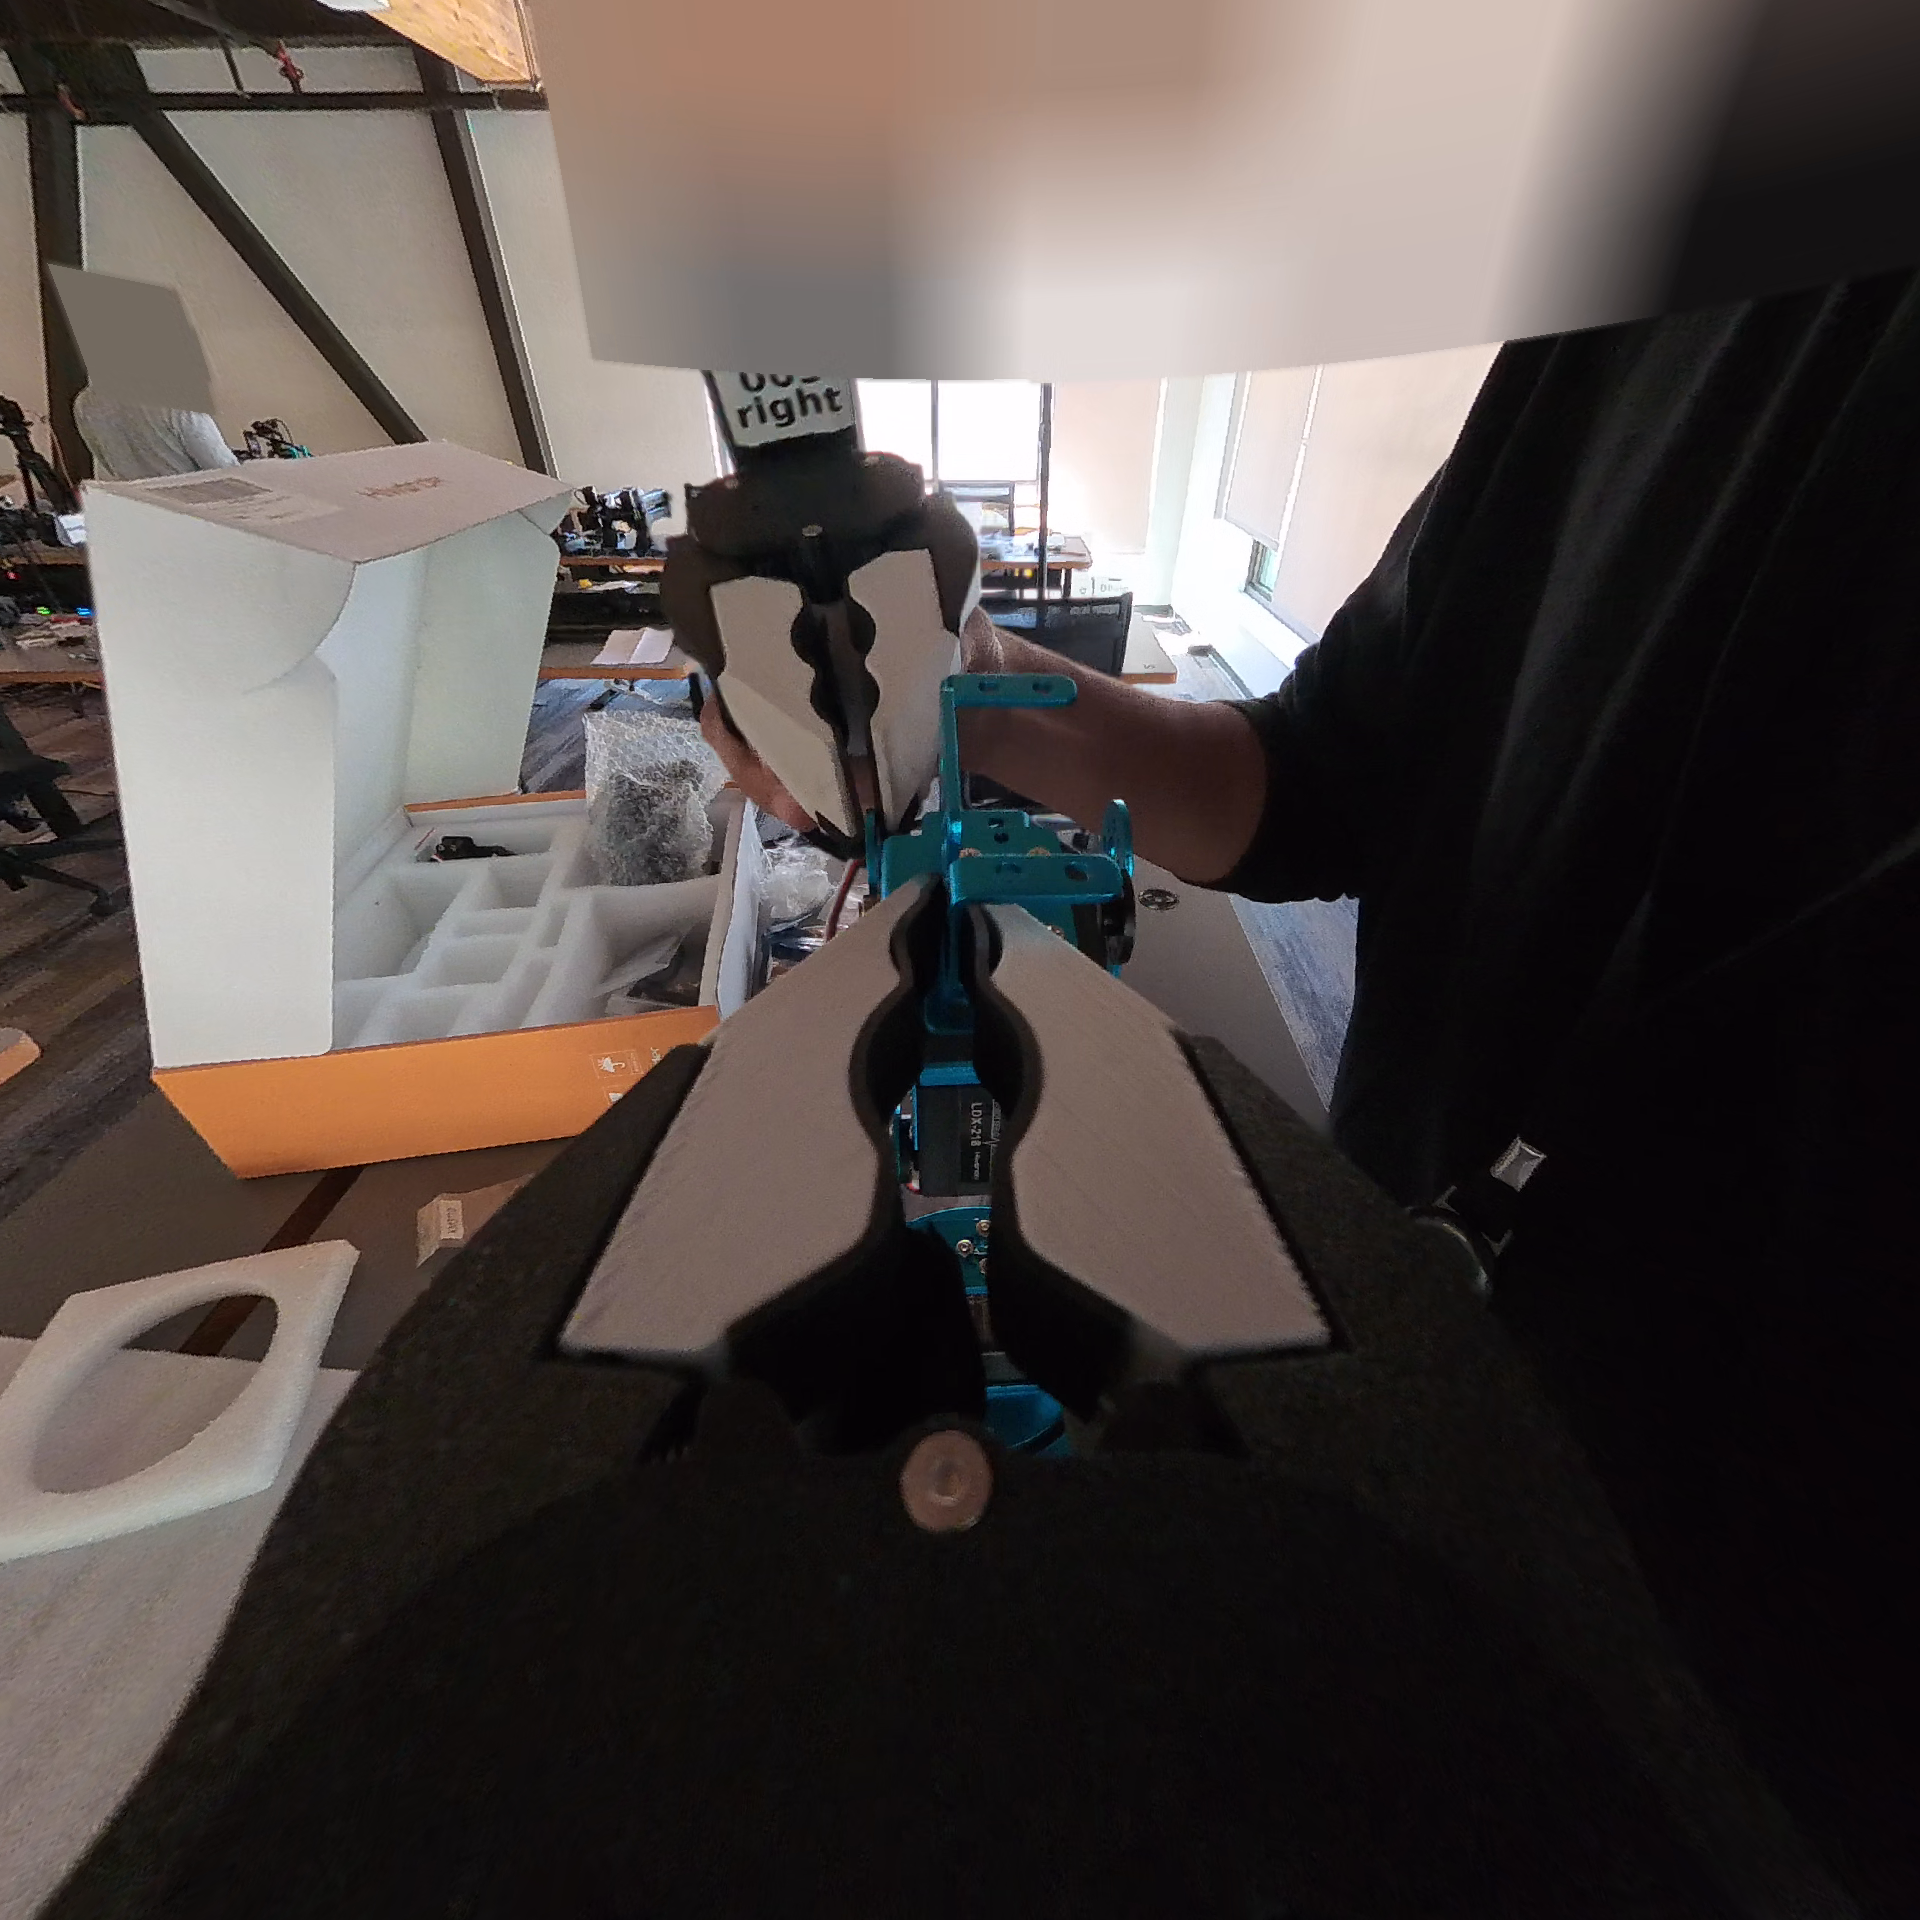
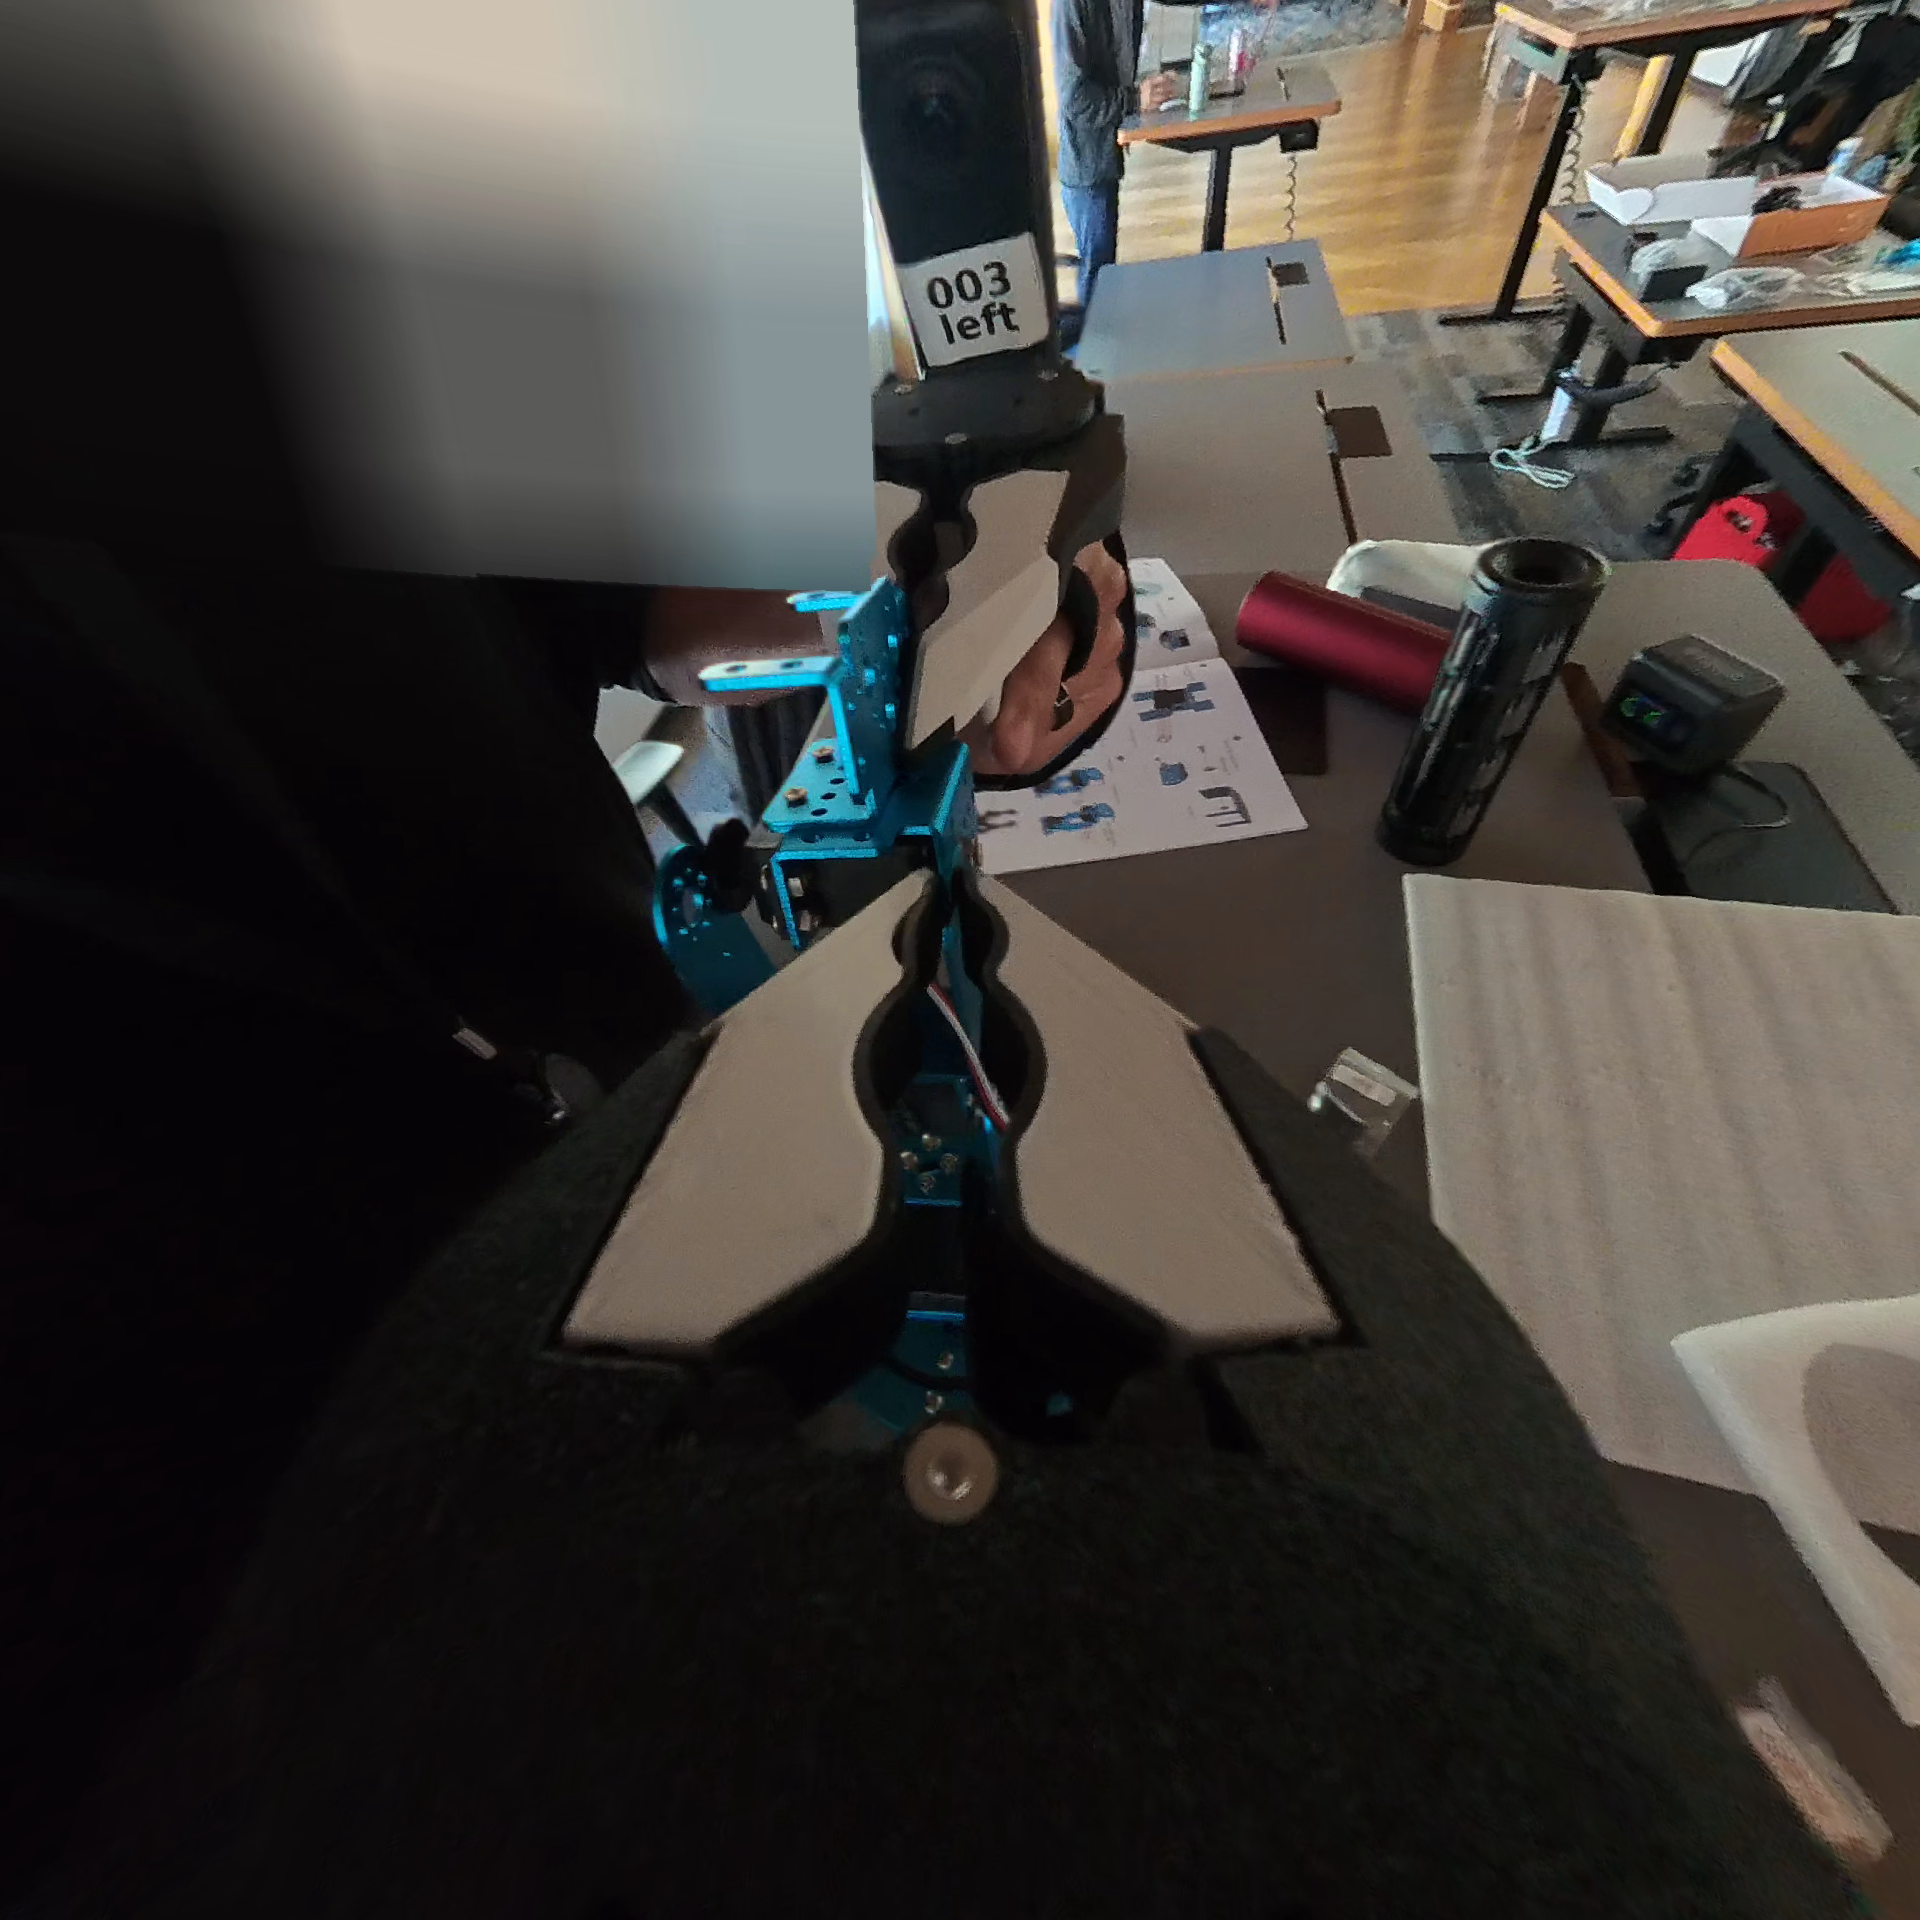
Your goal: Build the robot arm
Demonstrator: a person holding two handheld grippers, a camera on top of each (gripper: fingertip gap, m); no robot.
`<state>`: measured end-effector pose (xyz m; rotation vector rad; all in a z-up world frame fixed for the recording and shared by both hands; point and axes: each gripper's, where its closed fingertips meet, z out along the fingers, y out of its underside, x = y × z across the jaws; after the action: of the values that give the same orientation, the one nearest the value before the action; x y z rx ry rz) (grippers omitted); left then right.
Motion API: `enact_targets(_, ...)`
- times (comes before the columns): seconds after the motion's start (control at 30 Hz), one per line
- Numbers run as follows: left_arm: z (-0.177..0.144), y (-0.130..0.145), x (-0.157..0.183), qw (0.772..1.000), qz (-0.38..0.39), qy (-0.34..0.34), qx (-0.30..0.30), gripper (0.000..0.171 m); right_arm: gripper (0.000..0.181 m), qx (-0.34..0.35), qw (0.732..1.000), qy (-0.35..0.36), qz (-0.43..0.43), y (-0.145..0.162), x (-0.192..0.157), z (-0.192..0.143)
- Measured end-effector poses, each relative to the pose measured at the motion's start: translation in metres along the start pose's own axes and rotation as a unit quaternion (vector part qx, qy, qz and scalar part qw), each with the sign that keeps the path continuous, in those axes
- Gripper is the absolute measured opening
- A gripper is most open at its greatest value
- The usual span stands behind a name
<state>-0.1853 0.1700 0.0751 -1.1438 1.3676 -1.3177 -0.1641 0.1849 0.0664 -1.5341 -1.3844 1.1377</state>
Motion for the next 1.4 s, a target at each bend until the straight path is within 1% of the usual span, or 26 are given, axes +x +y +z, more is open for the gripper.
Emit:
enact_targets(0.13,-0.003,-0.001,-0.001,1.0,-0.007,0.0,0.005,0.0,0.0,-0.05,0.996,0.071,-0.021,0.0,0.005,0.003)
enact_targets(0.3,-0.005,-0.002,-0.002,1.0,-0.003,0.005,-0.001,0.0,0.001,-0.063,0.991,0.118,-0.018,0.0,0.008,0.004)
enact_targets(0.8,-0.007,-0.008,-0.001,1.0,0.005,0.007,0.008,0.001,0.002,-0.073,0.984,0.165,-0.011,-0.001,0.014,0.007)
enact_targets(0.93,-0.007,-0.002,-0.003,1.0,-0.015,0.009,0.001,0.0,0.002,-0.062,0.985,0.163,0.002,0.0,0.014,0.006)
enact_targets(1.07,-0.007,-0.002,-0.002,0.999,-0.037,0.011,0.021,0.001,0.002,-0.058,0.983,0.172,0.009,0.0,0.014,0.006)
enact_targets(1.17,-0.008,-0.003,-0.002,0.999,-0.036,0.008,0.026,0.001,0.003,-0.06,0.98,0.188,0.008,0.0,0.017,0.006)
enact_targets(1.23,-0.008,-0.007,0.001,0.998,-0.04,0.019,0.036,0.003,0.003,-0.059,0.981,0.185,0.008,-0.001,0.016,0.009)
enact_targets(1.4,-0.006,-0.006,-0.001,0.999,-0.039,0.018,0.025,0.003,0.003,-0.062,0.98,0.191,0.008,0.0,0.017,0.007)
